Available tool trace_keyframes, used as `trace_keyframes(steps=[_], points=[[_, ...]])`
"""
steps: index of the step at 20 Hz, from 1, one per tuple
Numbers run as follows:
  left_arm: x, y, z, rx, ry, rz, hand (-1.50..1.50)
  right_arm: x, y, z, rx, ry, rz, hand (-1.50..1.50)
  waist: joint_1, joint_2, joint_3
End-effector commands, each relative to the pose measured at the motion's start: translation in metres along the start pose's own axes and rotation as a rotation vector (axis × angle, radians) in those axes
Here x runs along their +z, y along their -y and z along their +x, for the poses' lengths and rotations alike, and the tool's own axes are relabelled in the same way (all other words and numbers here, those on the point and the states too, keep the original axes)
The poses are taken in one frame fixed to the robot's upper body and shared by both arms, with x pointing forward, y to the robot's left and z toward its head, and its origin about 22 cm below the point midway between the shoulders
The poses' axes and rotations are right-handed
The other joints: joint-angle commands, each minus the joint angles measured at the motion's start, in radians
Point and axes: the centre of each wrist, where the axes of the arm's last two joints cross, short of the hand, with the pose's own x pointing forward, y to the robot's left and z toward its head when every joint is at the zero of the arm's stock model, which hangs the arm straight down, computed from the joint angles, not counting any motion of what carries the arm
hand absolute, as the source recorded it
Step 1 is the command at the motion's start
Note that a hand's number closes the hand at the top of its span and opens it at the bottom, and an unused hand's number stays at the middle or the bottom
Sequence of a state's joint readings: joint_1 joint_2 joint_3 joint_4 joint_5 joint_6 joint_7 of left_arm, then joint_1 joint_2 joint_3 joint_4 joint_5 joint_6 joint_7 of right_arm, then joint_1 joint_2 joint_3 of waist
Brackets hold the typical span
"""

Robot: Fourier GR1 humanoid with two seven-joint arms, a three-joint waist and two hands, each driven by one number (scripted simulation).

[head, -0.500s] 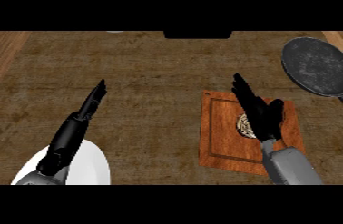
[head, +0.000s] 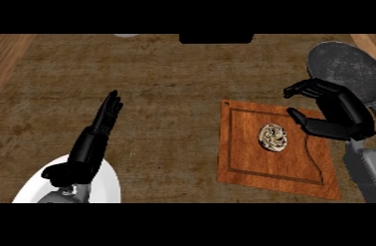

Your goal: Pick the cupcake from the cutting board and place it in the pan

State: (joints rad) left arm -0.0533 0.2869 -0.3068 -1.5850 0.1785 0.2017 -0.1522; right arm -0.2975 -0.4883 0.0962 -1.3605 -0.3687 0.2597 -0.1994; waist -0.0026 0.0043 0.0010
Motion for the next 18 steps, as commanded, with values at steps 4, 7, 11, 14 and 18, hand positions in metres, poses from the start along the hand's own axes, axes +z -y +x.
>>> trace_keyframes(steps=[4, 7, 11, 14, 18], points=[[-0.011, 0.01, 0.001, 0.048, -0.022, 0.02, 0.0, 0.067, 0.099, 0.009, 0.104, 0.072, 0.129, -1.5, 0.0, 0.001, 0.001], [-0.002, 0.013, 0.002, 0.063, -0.035, 0.011, 0.0, 0.057, 0.103, 0.008, 0.235, 0.096, 0.139, -1.5, 0.014, -0.002, 0.001], [-0.008, 0.009, 0.008, 0.054, -0.004, 0.014, 0.0, 0.032, 0.11, 0.039, 0.343, 0.043, 0.226, -1.5, 0.015, -0.003, -0.001], [0.001, 0.031, -0.007, 0.066, -0.02, 0.004, 0.0, 0.008, 0.094, 0.042, 0.45, -0.001, 0.309, -1.5, 0.019, -0.002, -0.001], [0.003, 0.015, -0.012, 0.073, -0.028, 0.007, 0.0, -0.015, 0.075, 0.062, 0.57, -0.096, 0.427, -1.5, 0.018, -0.003, -0.002]])
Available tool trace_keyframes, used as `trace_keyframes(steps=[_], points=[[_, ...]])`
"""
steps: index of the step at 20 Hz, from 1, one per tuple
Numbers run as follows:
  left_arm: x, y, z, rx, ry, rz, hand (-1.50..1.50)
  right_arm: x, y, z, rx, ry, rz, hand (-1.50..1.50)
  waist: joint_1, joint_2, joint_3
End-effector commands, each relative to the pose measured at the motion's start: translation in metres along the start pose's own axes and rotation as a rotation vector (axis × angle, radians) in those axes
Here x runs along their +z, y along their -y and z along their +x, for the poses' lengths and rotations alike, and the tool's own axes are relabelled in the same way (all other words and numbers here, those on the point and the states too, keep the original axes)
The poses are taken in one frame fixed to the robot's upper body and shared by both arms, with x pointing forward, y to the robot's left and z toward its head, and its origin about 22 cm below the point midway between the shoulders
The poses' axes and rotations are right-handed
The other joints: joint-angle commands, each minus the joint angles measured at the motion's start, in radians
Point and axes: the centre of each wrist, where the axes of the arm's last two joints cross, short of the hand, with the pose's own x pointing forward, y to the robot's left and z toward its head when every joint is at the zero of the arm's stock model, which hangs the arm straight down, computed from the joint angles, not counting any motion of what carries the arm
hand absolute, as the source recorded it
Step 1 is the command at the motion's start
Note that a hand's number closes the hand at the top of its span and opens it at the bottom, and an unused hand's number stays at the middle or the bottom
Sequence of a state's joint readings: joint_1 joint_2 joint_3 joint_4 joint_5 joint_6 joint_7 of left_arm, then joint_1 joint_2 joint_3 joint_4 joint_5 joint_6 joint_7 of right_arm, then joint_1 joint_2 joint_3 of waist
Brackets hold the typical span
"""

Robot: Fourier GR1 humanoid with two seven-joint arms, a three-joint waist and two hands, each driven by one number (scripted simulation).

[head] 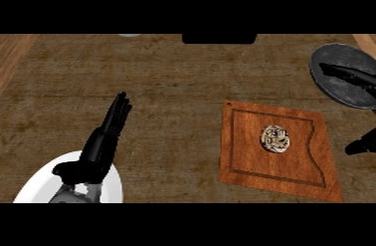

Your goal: Pick the cupcake from the cutting board and place it in the pan

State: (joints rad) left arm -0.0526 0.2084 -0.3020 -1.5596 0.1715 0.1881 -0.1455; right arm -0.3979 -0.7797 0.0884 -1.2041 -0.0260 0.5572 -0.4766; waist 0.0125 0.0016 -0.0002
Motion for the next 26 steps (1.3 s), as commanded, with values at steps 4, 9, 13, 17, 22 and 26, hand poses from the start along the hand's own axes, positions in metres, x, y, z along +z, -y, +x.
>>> trace_keyframes(steps=[4, 9, 13, 17, 22, 26], points=[[-0.001, -0.017, 0.002, -0.004, -0.008, 0.01, 0.0, -0.039, -0.031, 0.02, 0.261, -0.12, 0.255, -1.5, 0.004, -0.001, 0.0], [-0.01, 0.001, -0.005, -0.01, -0.009, 0.014, 0.0, -0.056, -0.065, 0.023, 0.376, -0.16, 0.402, -1.5, -0.01, -0.001, 0.0], [0.004, -0.018, -0.007, 0.003, -0.002, 0.004, 0.0, -0.066, -0.076, 0.009, 0.455, -0.223, 0.421, -1.5, -0.002, 0.0, 0.0], [-0.003, -0.012, 0.007, -0.01, 0.005, 0.005, 0.0, -0.059, -0.102, 0.005, 0.438, -0.236, 0.434, -1.5, -0.01, -0.002, 0.0], [0.001, 0.007, -0.006, 0.004, -0.011, 0.002, 0.0, -0.06, -0.102, 0.007, 0.442, -0.276, 0.442, -1.5, -0.011, -0.002, 0.0], [0.005, 0.002, 0.015, -0.003, -0.024, -0.009, 0.0, -0.053, -0.101, -0.021, 0.417, -0.273, 0.398, -1.5, -0.006, -0.001, 0.001]])
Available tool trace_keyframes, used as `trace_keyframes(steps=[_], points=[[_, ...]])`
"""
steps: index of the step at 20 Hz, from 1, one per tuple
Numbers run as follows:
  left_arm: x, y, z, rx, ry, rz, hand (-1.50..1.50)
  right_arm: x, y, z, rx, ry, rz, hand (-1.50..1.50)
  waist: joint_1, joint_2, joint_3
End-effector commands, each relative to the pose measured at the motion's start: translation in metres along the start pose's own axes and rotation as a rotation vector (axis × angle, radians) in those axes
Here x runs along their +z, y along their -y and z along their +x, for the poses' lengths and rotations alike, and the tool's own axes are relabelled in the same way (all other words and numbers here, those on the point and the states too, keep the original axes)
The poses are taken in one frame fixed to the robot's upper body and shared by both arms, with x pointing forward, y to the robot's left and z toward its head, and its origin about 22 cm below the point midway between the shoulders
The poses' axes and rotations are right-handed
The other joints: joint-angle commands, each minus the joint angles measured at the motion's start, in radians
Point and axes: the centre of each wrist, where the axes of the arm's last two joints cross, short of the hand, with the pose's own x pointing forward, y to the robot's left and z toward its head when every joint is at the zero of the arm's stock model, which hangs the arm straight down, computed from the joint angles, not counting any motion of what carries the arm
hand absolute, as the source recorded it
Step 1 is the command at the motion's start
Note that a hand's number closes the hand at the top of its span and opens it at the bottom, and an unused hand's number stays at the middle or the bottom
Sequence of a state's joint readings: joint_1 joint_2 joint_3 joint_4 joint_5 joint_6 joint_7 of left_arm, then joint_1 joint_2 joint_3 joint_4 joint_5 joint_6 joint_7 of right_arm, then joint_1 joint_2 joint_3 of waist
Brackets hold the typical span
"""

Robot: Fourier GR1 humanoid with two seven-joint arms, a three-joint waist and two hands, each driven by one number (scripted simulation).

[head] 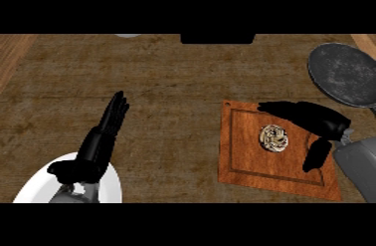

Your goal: Pick the cupcake from the cutting board and place it in the pan

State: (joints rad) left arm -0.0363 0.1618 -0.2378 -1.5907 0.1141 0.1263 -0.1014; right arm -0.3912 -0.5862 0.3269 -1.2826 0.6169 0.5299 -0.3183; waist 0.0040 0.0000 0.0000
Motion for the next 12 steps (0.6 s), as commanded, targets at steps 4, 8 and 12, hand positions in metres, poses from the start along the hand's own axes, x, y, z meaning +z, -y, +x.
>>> trace_keyframes(steps=[4, 8, 12], points=[[-0.001, 0.002, 0.001, -0.014, -0.001, 0.011, 0.0, -0.01, 0.003, 0.0, -0.05, -0.008, -0.03, -1.5, -0.001, 0.0, 0.0], [0.001, -0.004, 0.003, 0.007, 0.006, 0.002, 0.0, -0.036, -0.014, 0.005, -0.041, -0.003, -0.003, -1.5, 0.001, 0.0, 0.0], [-0.006, 0.014, 0.007, -0.01, 0.006, 0.016, 0.0, -0.037, -0.019, 0.001, -0.046, -0.025, 0.01, -1.5, -0.001, 0.0, 0.0]])
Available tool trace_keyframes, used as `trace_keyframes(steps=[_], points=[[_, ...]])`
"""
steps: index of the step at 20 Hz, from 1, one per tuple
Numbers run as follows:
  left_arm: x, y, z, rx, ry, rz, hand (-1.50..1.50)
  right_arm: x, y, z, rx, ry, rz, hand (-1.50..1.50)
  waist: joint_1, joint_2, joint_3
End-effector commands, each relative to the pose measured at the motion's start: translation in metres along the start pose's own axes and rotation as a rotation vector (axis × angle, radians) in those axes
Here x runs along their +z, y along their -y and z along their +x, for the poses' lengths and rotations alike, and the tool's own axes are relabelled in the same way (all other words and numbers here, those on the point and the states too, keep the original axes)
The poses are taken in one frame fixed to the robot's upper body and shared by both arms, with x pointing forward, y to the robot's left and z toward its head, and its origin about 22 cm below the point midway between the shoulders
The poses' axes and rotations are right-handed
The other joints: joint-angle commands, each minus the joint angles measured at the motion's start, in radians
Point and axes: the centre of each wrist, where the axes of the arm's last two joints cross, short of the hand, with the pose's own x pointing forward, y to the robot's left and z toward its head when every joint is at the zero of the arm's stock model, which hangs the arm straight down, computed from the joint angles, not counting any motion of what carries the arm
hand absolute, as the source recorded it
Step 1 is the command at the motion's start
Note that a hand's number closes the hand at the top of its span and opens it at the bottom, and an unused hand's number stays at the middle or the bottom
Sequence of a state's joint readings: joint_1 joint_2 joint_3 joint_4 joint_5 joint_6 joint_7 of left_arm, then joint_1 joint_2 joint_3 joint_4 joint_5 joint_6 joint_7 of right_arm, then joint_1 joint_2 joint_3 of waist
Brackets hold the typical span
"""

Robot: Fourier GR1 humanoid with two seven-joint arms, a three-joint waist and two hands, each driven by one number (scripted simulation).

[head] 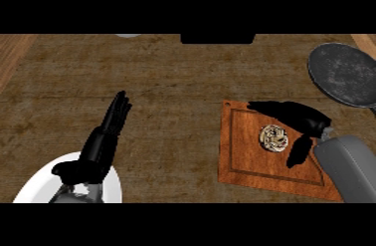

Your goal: Pick the cupcake from the cutting board and place it in the pan

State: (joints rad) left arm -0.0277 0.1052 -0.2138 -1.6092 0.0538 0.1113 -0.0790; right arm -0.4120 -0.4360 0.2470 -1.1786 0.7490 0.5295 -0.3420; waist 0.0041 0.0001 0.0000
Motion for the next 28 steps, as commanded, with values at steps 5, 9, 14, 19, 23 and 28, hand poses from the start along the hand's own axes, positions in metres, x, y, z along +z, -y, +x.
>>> trace_keyframes(steps=[5, 9, 14, 19, 23, 28], points=[[-0.011, 0.013, -0.012, 0.004, -0.006, -0.022, 0.0, -0.032, -0.021, 0.0, 0.034, -0.043, 0.051, -1.5, 0.0, 0.001, 0.0], [-0.01, -0.006, -0.01, 0.005, -0.007, -0.008, 0.0, -0.024, -0.046, 0.002, 0.188, 0.047, 0.109, 1.5, -0.004, 0.0, 0.0], [-0.007, -0.002, -0.007, 0.011, -0.011, -0.031, 0.0, -0.028, -0.045, -0.017, 0.187, 0.028, 0.074, 1.5, 0.001, 0.001, 0.0], [0.003, -0.021, -0.012, 0.022, -0.007, -0.001, 0.0, -0.027, -0.02, -0.015, 0.199, 0.05, -0.042, 1.5, 0.001, 0.0, 0.0], [0.013, -0.011, -0.01, -0.002, -0.01, 0.005, 0.0, -0.024, -0.028, -0.002, 0.164, 0.068, -0.237, 1.5, -0.004, -0.002, 0.0], [0.007, -0.004, 0.001, -0.004, -0.003, -0.004, 0.0, -0.023, 0.001, 0.001, 0.062, -0.286, -0.41, 1.5, -0.007, -0.009, -0.001]])
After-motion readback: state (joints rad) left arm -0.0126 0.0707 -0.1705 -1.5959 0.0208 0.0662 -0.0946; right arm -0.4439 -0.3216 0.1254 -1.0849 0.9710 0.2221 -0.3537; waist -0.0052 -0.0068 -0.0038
